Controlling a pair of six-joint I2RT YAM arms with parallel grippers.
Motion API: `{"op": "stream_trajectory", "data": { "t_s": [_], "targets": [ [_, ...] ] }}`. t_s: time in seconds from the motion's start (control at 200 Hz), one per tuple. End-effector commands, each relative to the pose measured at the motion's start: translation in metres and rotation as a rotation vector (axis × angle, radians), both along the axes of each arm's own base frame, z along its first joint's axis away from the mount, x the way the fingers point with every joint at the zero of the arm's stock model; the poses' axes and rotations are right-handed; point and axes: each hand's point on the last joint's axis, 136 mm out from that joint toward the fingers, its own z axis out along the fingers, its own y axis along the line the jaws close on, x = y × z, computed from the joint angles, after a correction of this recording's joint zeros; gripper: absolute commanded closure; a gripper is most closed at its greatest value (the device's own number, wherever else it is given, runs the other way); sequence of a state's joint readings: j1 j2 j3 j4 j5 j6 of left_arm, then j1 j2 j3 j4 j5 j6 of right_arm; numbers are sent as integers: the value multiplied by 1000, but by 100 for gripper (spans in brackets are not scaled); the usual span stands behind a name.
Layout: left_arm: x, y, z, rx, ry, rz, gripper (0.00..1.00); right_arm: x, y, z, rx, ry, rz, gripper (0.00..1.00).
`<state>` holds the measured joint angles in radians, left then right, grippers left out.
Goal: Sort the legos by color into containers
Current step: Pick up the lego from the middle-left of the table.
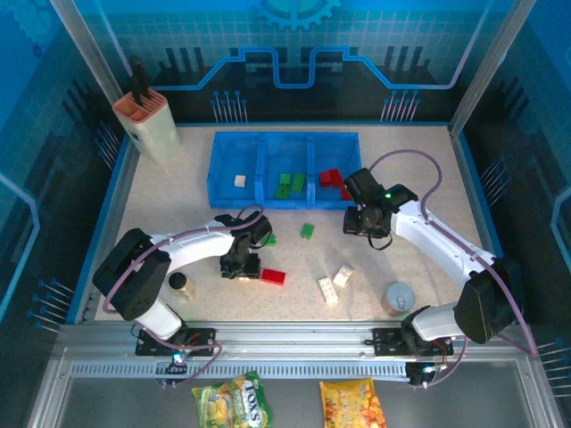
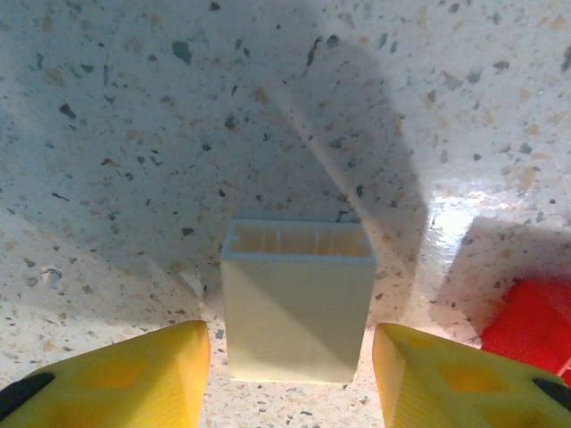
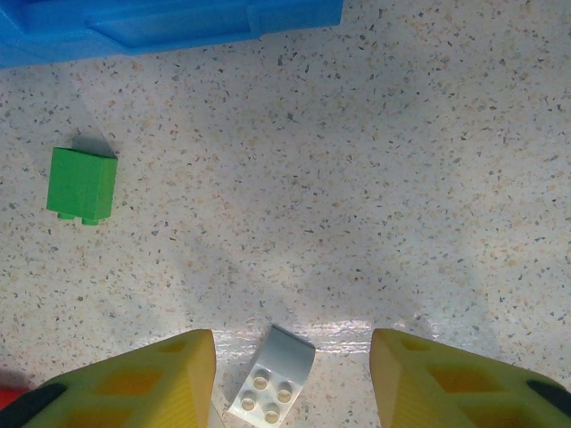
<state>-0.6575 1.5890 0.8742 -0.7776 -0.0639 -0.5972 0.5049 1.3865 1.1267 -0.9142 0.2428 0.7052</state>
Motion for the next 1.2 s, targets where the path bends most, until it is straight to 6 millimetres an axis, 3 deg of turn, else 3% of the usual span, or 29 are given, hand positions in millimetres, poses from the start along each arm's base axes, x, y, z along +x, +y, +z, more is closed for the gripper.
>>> {"op": "stream_trajectory", "data": {
  "t_s": [0.0, 0.355, 0.7, 1.196],
  "targets": [
    [-3, 2, -6, 15, 10, 10, 50, -3, 2, -4, -8, 14, 18, 50],
    [-3, 0, -4, 3, 2, 11, 59, -4, 3, -4, -9, 15, 18, 50],
    [-3, 0, 1, -3, -5, 10, 62, -4, 3, 0, -13, 8, 19, 50],
    [20, 8, 32, -33, -60, 22, 62, -6, -2, 5, -27, -6, 12, 50]
  ]
}}
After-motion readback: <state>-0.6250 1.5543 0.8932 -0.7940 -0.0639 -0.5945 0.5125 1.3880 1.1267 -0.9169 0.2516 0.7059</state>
